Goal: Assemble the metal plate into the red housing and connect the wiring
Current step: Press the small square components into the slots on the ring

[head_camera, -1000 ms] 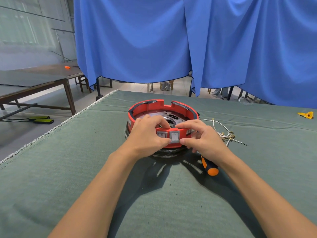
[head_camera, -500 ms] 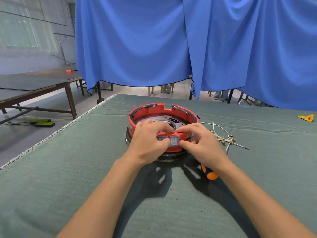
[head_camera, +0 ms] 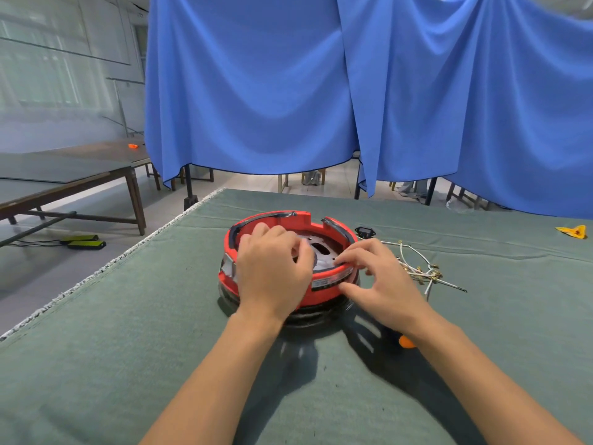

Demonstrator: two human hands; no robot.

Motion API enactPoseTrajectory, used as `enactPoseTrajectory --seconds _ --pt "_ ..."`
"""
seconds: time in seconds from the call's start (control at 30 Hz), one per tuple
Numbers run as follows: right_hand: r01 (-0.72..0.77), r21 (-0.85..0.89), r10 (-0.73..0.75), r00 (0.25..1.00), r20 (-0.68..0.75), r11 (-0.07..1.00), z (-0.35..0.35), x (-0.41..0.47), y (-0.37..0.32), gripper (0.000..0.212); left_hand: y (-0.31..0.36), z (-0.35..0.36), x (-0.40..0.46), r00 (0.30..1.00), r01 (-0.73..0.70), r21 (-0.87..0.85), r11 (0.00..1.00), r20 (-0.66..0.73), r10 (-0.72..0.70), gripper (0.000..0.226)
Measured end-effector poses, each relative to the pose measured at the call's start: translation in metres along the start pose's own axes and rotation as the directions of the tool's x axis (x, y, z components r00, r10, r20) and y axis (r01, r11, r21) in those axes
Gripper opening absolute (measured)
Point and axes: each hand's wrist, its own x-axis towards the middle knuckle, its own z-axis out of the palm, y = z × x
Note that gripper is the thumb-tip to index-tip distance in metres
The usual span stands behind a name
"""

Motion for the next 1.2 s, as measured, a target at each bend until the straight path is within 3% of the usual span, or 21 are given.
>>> enactPoseTrajectory --seconds 0.1,0.2,0.27,0.43,0.6,0.73,0.83,1.0,1.2 --pt "0.021 0.225 -0.012 0.999 -0.042 0.974 0.005 0.001 -0.014 0.023 0.024 0.004 -0.008 0.999 -0.014 0.046 0.999 0.039 0.012 0.029" --pt "-0.046 0.322 0.113 0.975 -0.191 0.946 0.006 0.002 -0.013 0.029 0.031 0.010 -0.014 0.993 0.016 0.071 0.997 0.115 -0.024 0.043" --pt "-0.109 0.314 0.195 0.947 -0.256 0.943 0.004 0.003 -0.007 0.030 0.023 0.006 -0.012 0.994 -0.011 0.057 0.998 0.111 0.005 0.051" --pt "-0.178 0.222 0.229 0.946 -0.231 0.959 0.005 0.004 0.004 0.039 -0.015 -0.009 0.001 0.979 -0.053 -0.134 0.990 0.189 0.078 0.053" --pt "-0.156 0.210 0.200 0.957 -0.209 0.965 0.005 -0.001 0.004 0.040 -0.004 -0.007 0.001 0.995 0.016 0.080 0.997 0.094 -0.023 0.042" --pt "-0.138 0.298 0.205 0.956 -0.210 0.945 0.004 0.000 0.003 0.040 0.032 0.010 -0.011 0.986 -0.148 0.134 0.980 0.096 0.135 0.025" --pt "-0.139 0.294 0.206 0.956 -0.209 0.946 0.004 0.005 0.006 0.037 0.029 0.015 -0.009 0.981 -0.175 0.205 0.963 0.122 0.152 0.023" --pt "-0.185 0.181 0.231 0.931 -0.283 0.966 0.002 0.027 0.021 0.034 0.020 0.022 0.004 0.977 -0.204 0.322 0.925 0.124 0.172 0.032" --pt "-0.354 -0.063 0.322 0.901 -0.292 0.933 -0.001 0.077 0.070 0.021 0.008 0.037 0.013 0.987 -0.161 0.342 0.926 0.079 0.142 0.042"
